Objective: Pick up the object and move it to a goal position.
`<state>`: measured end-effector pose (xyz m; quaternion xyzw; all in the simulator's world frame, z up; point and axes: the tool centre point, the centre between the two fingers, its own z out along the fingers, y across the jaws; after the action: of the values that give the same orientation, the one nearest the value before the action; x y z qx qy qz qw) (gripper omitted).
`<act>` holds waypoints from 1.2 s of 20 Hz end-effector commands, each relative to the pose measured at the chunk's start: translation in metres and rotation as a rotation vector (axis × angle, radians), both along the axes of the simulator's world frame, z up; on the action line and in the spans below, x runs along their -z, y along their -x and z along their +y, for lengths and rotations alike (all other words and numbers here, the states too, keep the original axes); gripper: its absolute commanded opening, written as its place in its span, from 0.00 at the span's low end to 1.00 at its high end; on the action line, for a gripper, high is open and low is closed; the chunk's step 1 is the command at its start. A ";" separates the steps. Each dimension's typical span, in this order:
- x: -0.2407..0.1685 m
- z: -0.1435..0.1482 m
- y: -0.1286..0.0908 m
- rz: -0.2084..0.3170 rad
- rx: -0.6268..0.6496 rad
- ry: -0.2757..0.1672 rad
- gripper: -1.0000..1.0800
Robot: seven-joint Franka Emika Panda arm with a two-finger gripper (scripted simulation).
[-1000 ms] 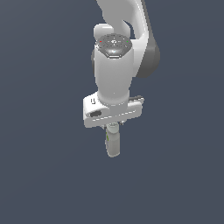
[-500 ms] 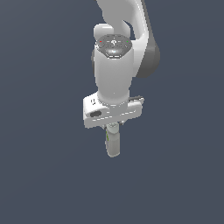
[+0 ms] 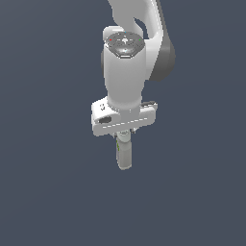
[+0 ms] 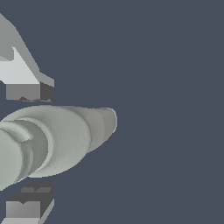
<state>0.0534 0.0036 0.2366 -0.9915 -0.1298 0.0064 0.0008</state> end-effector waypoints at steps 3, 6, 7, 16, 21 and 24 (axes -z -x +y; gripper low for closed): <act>-0.025 0.000 0.012 -0.014 0.000 0.000 0.00; -0.041 0.000 0.025 -0.014 0.000 0.000 0.00; -0.048 0.000 0.030 -0.014 0.000 0.000 0.00; -0.107 0.000 0.077 -0.013 -0.001 0.000 0.00; -0.129 0.000 0.093 -0.013 -0.001 0.000 0.00; -0.138 0.000 0.099 -0.013 -0.001 0.000 0.00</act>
<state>-0.0437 0.0041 0.3642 -0.9915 -0.1301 0.0053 0.0007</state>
